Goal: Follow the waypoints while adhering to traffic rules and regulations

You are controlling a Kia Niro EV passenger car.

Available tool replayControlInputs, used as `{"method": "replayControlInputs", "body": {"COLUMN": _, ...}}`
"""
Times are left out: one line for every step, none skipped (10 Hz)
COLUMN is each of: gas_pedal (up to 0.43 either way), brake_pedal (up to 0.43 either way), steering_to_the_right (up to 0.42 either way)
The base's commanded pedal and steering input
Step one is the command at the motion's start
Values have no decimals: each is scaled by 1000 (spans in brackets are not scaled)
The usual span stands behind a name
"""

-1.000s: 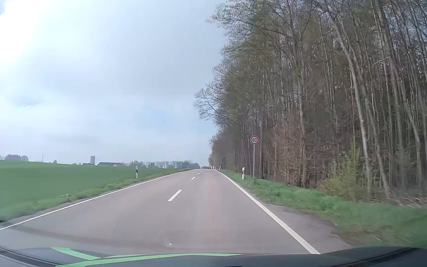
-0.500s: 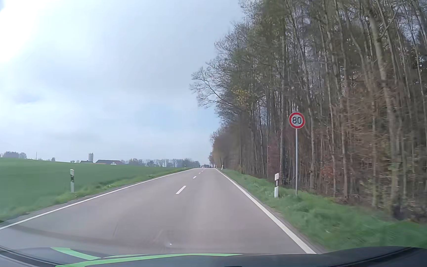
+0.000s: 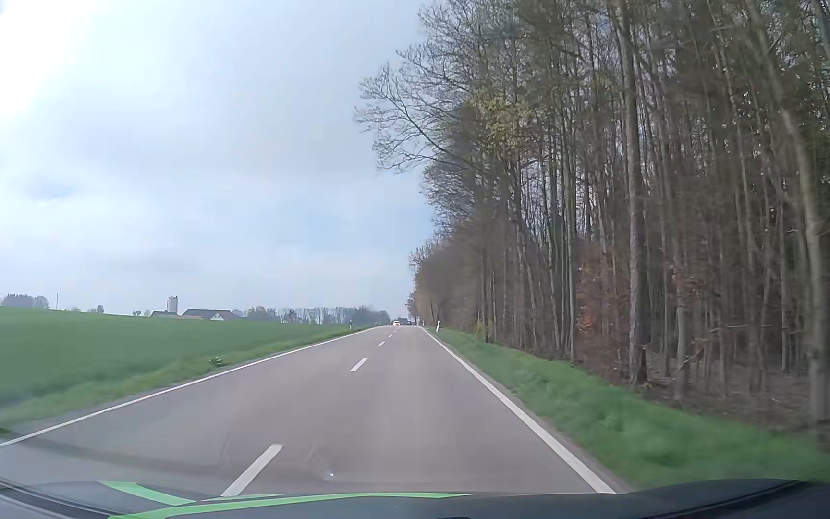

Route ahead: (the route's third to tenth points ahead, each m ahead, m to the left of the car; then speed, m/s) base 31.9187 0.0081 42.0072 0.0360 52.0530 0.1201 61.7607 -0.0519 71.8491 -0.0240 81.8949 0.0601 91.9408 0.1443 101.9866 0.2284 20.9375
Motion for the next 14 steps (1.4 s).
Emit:
{"method": "replayControlInputs", "body": {"gas_pedal": 248, "brake_pedal": 0, "steering_to_the_right": 1}}
{"method": "replayControlInputs", "body": {"gas_pedal": 248, "brake_pedal": 0, "steering_to_the_right": 2}}
{"method": "replayControlInputs", "body": {"gas_pedal": 248, "brake_pedal": 0, "steering_to_the_right": 2}}
{"method": "replayControlInputs", "body": {"gas_pedal": 260, "brake_pedal": 0, "steering_to_the_right": 2}}
{"method": "replayControlInputs", "body": {"gas_pedal": 260, "brake_pedal": 0, "steering_to_the_right": 2}}
{"method": "replayControlInputs", "body": {"gas_pedal": 260, "brake_pedal": 0, "steering_to_the_right": 2}}
{"method": "replayControlInputs", "body": {"gas_pedal": 260, "brake_pedal": 0, "steering_to_the_right": 2}}
{"method": "replayControlInputs", "body": {"gas_pedal": 260, "brake_pedal": 0, "steering_to_the_right": 2}}
{"method": "replayControlInputs", "body": {"gas_pedal": 260, "brake_pedal": 0, "steering_to_the_right": 2}}
{"method": "replayControlInputs", "body": {"gas_pedal": 260, "brake_pedal": 0, "steering_to_the_right": 2}}
{"method": "replayControlInputs", "body": {"gas_pedal": 260, "brake_pedal": 0, "steering_to_the_right": 2}}
{"method": "replayControlInputs", "body": {"gas_pedal": 260, "brake_pedal": 0, "steering_to_the_right": 2}}
{"method": "replayControlInputs", "body": {"gas_pedal": 260, "brake_pedal": 0, "steering_to_the_right": 2}}
{"method": "replayControlInputs", "body": {"gas_pedal": 260, "brake_pedal": 0, "steering_to_the_right": 1}}
